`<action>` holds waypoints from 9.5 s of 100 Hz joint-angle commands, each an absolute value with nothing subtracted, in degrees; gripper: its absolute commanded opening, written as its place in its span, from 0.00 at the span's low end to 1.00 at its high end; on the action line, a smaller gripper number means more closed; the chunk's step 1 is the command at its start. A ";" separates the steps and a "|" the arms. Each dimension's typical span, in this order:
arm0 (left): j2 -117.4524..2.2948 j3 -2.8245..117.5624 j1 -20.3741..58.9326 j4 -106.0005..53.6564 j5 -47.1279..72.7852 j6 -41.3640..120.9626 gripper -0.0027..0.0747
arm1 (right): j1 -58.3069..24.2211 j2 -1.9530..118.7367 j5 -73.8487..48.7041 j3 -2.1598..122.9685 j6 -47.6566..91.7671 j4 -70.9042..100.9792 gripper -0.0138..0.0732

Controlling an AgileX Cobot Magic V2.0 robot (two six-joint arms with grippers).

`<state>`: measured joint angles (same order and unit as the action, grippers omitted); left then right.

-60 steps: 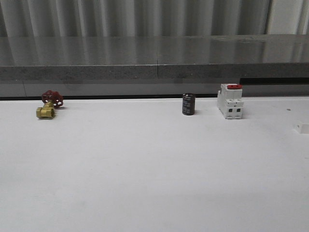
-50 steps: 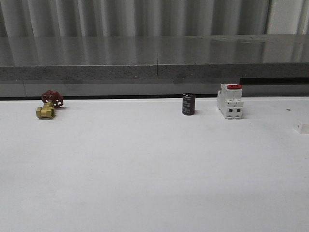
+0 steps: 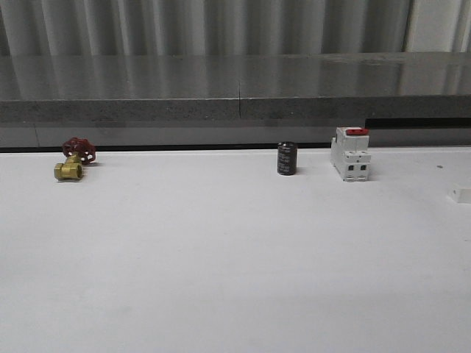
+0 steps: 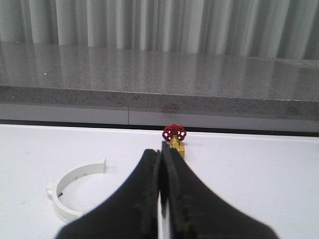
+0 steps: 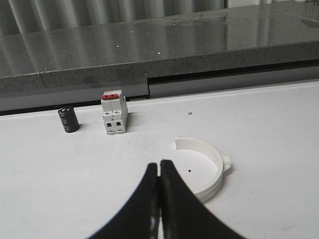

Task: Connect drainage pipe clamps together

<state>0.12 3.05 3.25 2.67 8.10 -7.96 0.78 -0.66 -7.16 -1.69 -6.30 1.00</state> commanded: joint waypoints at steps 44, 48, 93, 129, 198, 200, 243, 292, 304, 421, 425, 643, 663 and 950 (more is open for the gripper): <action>-29.69 41.27 3.22 -1.23 37.25 -8.20 0.01 | 1.05 -1.71 -2.11 -0.53 -6.20 0.36 0.08; -31.46 41.95 3.22 -1.23 37.47 -8.20 0.01 | 1.05 -1.71 -2.11 -0.53 -6.20 0.36 0.08; -37.86 42.10 3.22 -0.69 42.12 -7.95 0.23 | 1.05 -1.71 -2.11 -0.53 -6.20 0.36 0.08; -40.07 43.17 3.08 0.00 44.28 -7.95 0.74 | 1.05 -1.71 -2.11 -0.53 -6.20 0.36 0.08; -92.15 75.82 -13.98 -4.39 51.85 11.64 0.74 | 1.05 -1.71 -2.11 -0.53 -6.20 0.36 0.08; -93.31 76.53 -14.44 -4.40 52.31 12.35 0.74 | 1.05 -1.71 -2.11 -0.53 -6.20 0.36 0.08; -103.98 79.81 -19.25 -4.61 47.30 12.74 0.74 | 1.05 -1.71 -2.11 -0.53 -6.20 0.36 0.08; -111.17 81.11 -19.25 -5.91 41.99 15.99 0.74 | 1.05 -1.71 -2.11 -0.53 -6.20 0.36 0.08; -112.85 82.25 -19.25 -5.91 42.98 16.52 0.74 | 1.05 -1.71 -2.11 -0.53 -6.20 0.36 0.08; -114.43 82.35 -19.25 -6.35 44.88 17.30 0.33 | 1.05 -1.71 -2.11 -0.53 -6.20 0.36 0.08; -114.43 82.35 -19.25 -6.35 44.99 17.30 0.27 | 1.05 -1.71 -2.11 -0.53 -6.20 0.36 0.08; -113.44 83.23 26.46 -1.85 46.94 -21.81 0.16 | 1.05 -1.71 -2.11 -0.53 -6.20 0.36 0.08; -113.44 83.23 26.46 -1.83 46.39 -21.81 0.17 | 1.05 -1.71 -2.11 -0.53 -6.20 0.36 0.08; -28.49 28.87 9.77 -3.18 24.10 -5.55 0.01 | 1.05 19.34 -24.85 26.72 -6.15 0.36 0.08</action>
